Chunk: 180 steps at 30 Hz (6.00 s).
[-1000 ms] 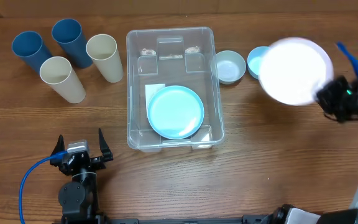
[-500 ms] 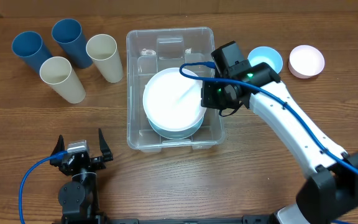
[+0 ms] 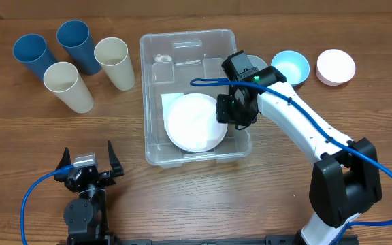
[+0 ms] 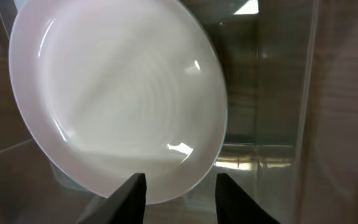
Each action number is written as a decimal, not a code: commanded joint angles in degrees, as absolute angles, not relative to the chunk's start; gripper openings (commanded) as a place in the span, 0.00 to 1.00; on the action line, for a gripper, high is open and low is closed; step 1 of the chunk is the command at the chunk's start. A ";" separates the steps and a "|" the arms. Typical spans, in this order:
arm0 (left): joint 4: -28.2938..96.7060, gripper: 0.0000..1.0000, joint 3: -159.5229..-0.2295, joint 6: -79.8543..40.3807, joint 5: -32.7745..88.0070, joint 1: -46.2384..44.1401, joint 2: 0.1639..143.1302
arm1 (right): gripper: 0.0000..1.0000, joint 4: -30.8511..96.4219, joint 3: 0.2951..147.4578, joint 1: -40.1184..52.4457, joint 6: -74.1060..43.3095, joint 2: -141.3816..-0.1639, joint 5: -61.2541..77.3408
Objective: Pack container
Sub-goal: 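Carry the pink plate into the bin and release it on the stack, then move the right gripper to the light-blue bowl and grasp its rim, then carry the light-blue bowl into the bin's upper area and release it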
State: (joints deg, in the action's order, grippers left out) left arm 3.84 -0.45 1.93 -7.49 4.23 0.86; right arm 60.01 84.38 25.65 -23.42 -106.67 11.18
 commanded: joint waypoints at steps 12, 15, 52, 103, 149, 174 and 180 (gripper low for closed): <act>3.70 1.00 -0.27 2.81 -6.98 4.54 0.32 | 0.42 91.53 116.97 23.24 -24.53 -106.74 -1.56; 3.70 1.00 -0.27 2.81 -6.98 4.54 0.32 | 0.46 95.20 113.45 20.67 -27.31 -106.74 -4.14; 3.70 1.00 -0.27 2.83 -6.98 4.54 0.32 | 0.71 45.80 90.08 -2.31 -37.85 -113.16 -1.21; 3.70 1.00 -0.27 2.83 -6.98 4.54 0.32 | 0.04 59.61 119.96 27.31 -23.57 -131.59 -14.41; 3.70 1.00 -0.27 2.83 -6.98 4.54 0.32 | 0.20 58.72 115.44 33.63 -10.41 -132.77 2.72; 3.70 1.00 -0.27 2.81 -6.98 4.54 0.32 | 0.23 57.76 119.22 30.09 -10.59 -132.79 -0.75; 3.70 1.00 -0.27 2.83 -6.98 4.54 0.32 | 0.20 60.01 119.22 30.92 -7.66 -132.79 3.38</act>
